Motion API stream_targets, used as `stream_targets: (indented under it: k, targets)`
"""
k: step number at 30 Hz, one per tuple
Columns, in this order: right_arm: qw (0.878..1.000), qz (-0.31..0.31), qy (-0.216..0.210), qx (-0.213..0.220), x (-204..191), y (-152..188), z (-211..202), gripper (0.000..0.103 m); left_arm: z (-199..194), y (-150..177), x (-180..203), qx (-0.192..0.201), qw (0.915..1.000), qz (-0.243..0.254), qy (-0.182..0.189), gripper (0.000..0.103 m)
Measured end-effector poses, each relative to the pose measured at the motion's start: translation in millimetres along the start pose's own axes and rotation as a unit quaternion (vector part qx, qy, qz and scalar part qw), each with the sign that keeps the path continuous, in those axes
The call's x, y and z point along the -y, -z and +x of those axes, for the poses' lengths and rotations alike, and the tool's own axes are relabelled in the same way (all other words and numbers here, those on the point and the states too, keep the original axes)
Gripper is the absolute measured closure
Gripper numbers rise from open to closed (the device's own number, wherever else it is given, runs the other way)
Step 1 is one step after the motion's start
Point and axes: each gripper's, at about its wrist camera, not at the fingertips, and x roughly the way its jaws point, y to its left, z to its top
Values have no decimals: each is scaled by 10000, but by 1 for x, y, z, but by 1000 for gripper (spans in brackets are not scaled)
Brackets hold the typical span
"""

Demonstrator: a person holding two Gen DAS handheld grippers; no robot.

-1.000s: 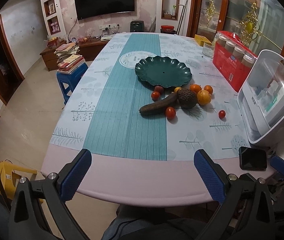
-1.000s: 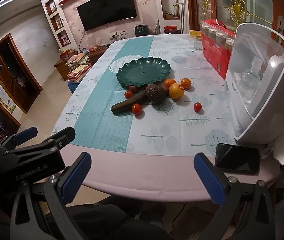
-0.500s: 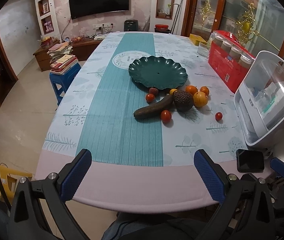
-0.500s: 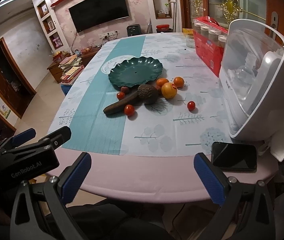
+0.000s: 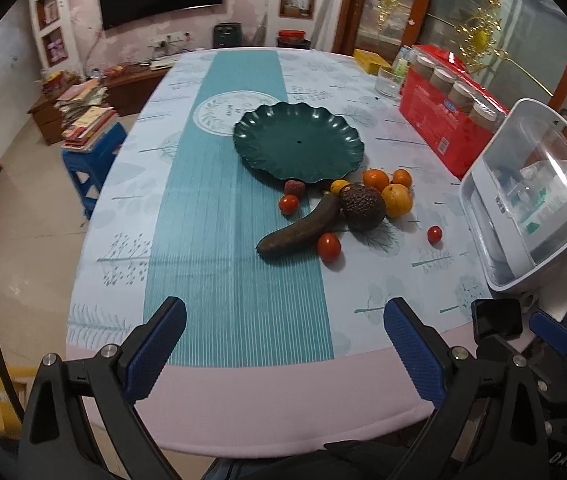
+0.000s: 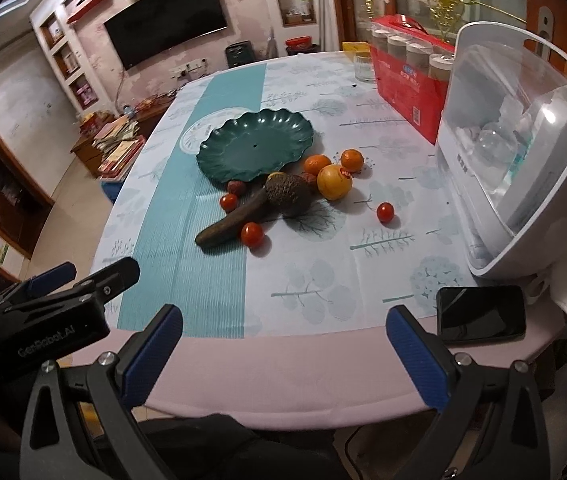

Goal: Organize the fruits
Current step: 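Grasp a red cherry tomato with the left tool while the right tool grasps another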

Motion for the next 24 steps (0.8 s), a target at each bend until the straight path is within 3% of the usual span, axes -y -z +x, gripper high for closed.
stream_targets:
  k: [10, 16, 24]
  targets:
    - [9990, 250, 372, 85, -17, 0, 18, 2, 43, -19, -12, -475, 9955, 117, 816, 4]
    - [9972, 395, 613, 166, -2, -5, 27, 6, 72, -26, -9, -694, 9934, 19, 918, 7]
    - [9947, 196, 867, 511, 32, -34, 52, 6, 110, -35, 10, -841, 9929, -288, 795, 20]
